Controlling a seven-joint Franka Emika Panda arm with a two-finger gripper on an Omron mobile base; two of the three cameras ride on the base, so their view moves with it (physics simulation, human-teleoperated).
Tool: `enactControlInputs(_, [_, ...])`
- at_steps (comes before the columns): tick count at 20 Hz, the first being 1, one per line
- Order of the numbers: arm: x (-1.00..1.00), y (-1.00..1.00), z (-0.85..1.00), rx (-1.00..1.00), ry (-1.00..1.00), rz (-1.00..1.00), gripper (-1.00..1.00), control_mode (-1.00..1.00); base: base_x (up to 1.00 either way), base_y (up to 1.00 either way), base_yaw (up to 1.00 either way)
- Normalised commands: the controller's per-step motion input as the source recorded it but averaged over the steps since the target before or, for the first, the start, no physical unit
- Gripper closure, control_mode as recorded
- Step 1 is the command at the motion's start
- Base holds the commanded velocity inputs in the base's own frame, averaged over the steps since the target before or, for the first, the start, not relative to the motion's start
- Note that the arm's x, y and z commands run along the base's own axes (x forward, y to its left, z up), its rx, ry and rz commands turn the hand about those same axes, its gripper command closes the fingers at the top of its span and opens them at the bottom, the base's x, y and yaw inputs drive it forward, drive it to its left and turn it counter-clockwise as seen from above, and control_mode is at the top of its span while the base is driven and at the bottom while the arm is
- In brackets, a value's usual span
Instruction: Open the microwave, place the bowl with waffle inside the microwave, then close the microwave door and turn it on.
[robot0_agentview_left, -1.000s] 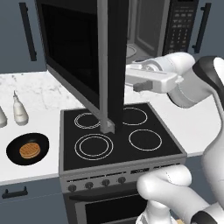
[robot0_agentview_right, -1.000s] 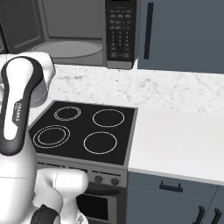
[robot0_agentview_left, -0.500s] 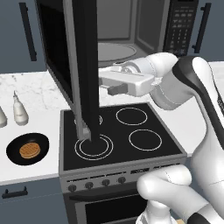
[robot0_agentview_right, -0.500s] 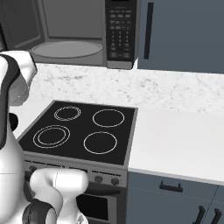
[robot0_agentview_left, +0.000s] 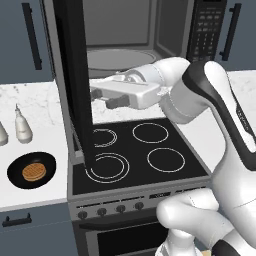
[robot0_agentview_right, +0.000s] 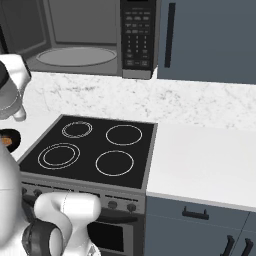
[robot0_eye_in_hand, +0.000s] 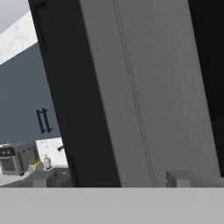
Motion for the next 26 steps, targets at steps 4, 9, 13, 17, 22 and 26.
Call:
enactControlInputs(4, [-0.01, -0.61, 0.02, 0.0, 0.0, -0.1, -1.0, -1.0, 0.0, 0.0, 0.0])
enactControlInputs(9, [0.0, -0.75, 0.0, -0.04, 0.02, -0.26, -1.0, -1.0, 0.0, 0.0, 0.0])
enactControlInputs(13, [0.0, -0.37, -0.11, -0.18, 0.14, -0.33, -1.0, -1.0, 0.0, 0.0, 0.0])
enactControlInputs(17, [0.0, -0.22, -0.59, -0.27, 0.07, -0.31, -1.0, -1.0, 0.0, 0.0, 0.0])
enactControlInputs(22, [0.0, -0.16, -0.95, -0.3, 0.0, -0.24, -1.0, -1.0, 0.0, 0.0, 0.0])
enactControlInputs(26, [0.15, -0.03, -0.66, -0.23, 0.03, -0.27, -1.0, -1.0, 0.0, 0.0, 0.0])
